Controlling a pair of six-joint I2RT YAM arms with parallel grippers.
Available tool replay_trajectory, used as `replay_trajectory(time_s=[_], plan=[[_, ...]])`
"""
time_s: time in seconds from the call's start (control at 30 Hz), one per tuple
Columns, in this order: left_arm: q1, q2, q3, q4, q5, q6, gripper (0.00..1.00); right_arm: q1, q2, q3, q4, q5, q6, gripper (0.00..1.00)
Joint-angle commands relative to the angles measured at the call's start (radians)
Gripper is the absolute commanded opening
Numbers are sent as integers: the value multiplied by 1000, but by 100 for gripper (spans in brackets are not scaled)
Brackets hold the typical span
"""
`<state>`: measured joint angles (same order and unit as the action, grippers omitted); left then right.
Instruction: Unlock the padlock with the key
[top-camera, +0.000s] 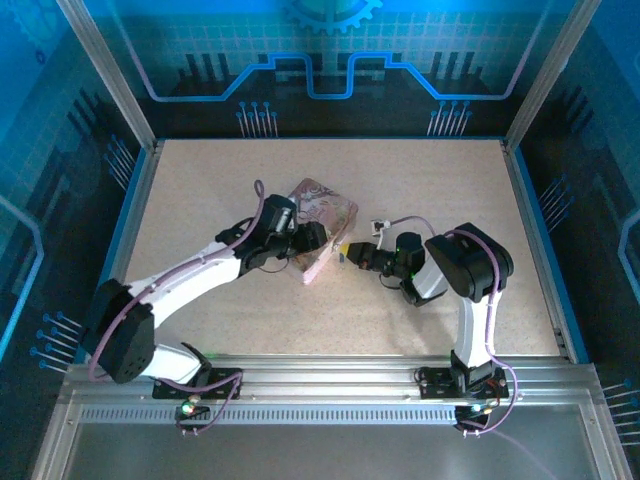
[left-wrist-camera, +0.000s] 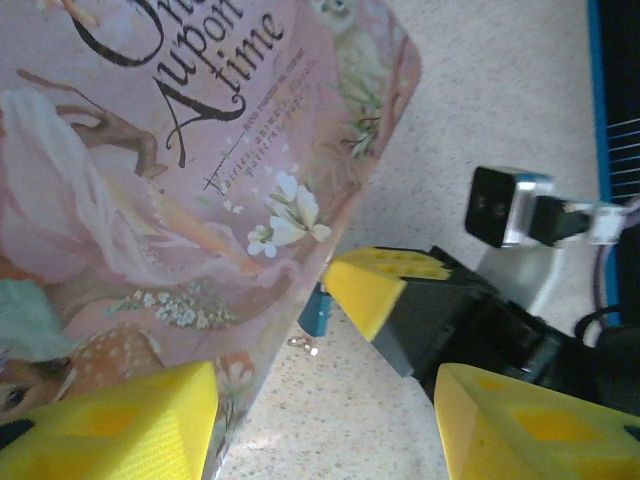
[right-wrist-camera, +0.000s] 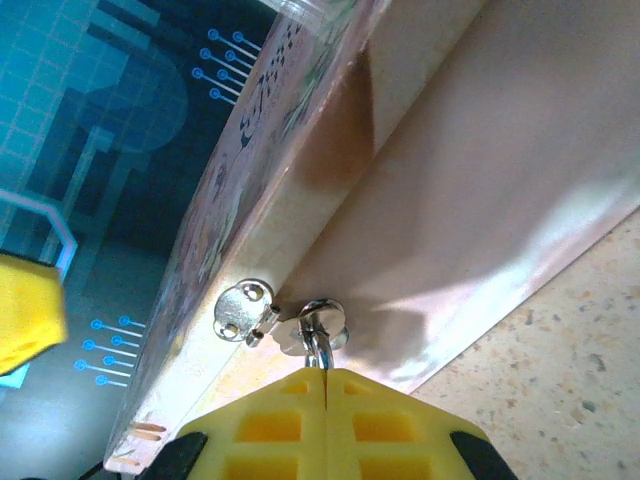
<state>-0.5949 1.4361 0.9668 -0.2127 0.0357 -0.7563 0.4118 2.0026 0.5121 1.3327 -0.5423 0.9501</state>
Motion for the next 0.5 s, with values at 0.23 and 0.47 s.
replay_trajectory(time_s=[0.23,0.47], plan=[[21,112,26,70,51,12,61,-4,107,103,39,-152,38,12],[46,135,22,69,42,20,60,-16,102,111,10,-187,11,22]])
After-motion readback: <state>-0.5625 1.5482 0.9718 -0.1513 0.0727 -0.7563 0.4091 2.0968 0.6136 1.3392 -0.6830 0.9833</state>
